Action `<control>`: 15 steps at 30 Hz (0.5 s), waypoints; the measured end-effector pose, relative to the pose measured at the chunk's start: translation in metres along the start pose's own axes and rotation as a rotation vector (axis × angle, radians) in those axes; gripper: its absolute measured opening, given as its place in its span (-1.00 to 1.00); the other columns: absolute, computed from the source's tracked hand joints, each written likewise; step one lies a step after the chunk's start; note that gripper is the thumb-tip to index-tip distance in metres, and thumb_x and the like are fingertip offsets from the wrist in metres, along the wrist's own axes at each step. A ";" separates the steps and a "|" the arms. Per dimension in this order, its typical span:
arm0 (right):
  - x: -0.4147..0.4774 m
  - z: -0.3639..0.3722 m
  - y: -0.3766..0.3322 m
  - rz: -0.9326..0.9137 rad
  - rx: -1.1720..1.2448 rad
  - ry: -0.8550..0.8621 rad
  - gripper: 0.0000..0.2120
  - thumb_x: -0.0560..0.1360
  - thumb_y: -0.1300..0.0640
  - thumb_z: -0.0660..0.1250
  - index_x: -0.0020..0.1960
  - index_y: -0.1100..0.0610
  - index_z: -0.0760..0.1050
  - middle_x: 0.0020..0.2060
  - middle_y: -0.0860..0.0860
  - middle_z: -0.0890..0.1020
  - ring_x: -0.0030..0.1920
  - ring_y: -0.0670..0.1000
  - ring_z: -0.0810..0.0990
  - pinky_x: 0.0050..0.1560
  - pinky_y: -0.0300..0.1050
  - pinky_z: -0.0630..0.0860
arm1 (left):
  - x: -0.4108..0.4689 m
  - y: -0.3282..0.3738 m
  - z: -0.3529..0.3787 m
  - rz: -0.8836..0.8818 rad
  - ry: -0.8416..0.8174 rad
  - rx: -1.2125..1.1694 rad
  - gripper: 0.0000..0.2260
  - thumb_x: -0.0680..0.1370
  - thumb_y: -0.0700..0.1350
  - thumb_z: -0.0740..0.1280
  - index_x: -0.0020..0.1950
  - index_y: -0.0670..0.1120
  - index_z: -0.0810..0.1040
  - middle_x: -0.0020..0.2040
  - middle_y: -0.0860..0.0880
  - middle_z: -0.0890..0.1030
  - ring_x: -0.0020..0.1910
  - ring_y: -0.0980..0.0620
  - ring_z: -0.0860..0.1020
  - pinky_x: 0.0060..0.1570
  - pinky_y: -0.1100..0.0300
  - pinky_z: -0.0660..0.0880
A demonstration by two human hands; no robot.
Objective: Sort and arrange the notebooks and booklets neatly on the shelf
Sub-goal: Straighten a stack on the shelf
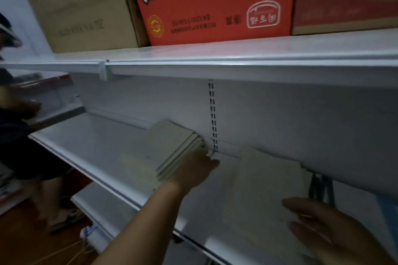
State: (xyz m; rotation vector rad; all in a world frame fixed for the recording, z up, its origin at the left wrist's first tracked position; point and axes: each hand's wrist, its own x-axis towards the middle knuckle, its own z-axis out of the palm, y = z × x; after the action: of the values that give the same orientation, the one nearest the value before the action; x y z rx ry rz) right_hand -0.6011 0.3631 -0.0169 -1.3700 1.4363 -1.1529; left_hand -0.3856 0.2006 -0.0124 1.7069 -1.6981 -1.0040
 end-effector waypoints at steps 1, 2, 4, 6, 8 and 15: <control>0.014 0.022 -0.005 0.018 0.008 -0.051 -0.68 0.29 0.14 0.50 -0.18 -0.30 0.62 -0.05 -0.31 0.63 -0.01 -0.30 0.54 -0.04 -0.47 0.40 | 0.007 -0.008 -0.022 0.044 0.059 -0.009 -0.59 0.52 -0.03 0.30 0.32 -0.19 0.45 0.27 -0.16 0.54 0.23 -0.12 0.52 0.18 0.17 0.41; 0.025 0.046 -0.020 0.005 -0.019 -0.116 -0.67 0.21 0.03 0.55 -0.16 -0.35 0.59 -0.10 -0.34 0.65 -0.02 -0.32 0.57 -0.03 -0.50 0.42 | 0.018 -0.018 -0.046 0.046 0.135 0.004 -0.60 0.52 -0.05 0.32 0.31 -0.18 0.47 0.29 -0.14 0.54 0.26 -0.08 0.51 0.19 0.22 0.37; 0.053 0.100 -0.034 -0.015 0.007 -0.168 -0.45 -0.12 -0.33 0.55 -0.12 -0.41 0.56 -0.09 -0.36 0.65 -0.02 -0.35 0.60 -0.05 -0.54 0.46 | 0.046 -0.042 -0.101 0.032 0.248 -0.012 -0.57 0.50 -0.06 0.35 0.34 -0.17 0.45 0.33 -0.12 0.50 0.29 -0.06 0.48 0.19 0.29 0.31; 0.090 0.148 -0.030 -0.027 0.154 -0.155 -0.26 -0.25 -0.41 0.51 -0.08 -0.23 0.62 -0.06 -0.21 0.69 0.04 -0.22 0.62 0.02 -0.38 0.53 | 0.080 -0.079 -0.150 -0.048 0.280 0.043 -0.50 0.49 -0.01 0.35 0.37 -0.19 0.41 0.38 -0.16 0.45 0.32 -0.11 0.45 0.29 0.18 0.33; 0.129 0.198 -0.028 0.099 0.241 -0.147 -0.45 0.18 -0.12 0.57 0.13 -0.11 0.52 0.10 -0.15 0.58 0.19 -0.06 0.53 0.15 -0.21 0.44 | 0.107 -0.108 -0.187 -0.170 0.195 0.043 -0.48 0.49 0.04 0.33 0.35 -0.23 0.41 0.35 -0.20 0.47 0.26 -0.16 0.49 0.30 0.06 0.39; 0.208 0.282 -0.003 0.324 0.274 0.187 -0.67 0.46 -0.04 0.36 0.17 0.02 0.45 0.05 -0.02 0.56 0.07 0.06 0.55 0.17 -0.05 0.46 | 0.160 -0.145 -0.191 -0.152 -0.311 -0.131 -0.54 0.37 0.21 0.39 0.08 -0.11 0.60 -0.04 -0.08 0.69 -0.12 -0.05 0.68 0.03 0.02 0.60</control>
State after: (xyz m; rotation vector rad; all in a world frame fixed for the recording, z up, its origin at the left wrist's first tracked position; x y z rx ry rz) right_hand -0.3423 0.1348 -0.0762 -0.8246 1.4992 -1.2311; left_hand -0.1568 0.0279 -0.0382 1.6819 -1.6611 -1.4829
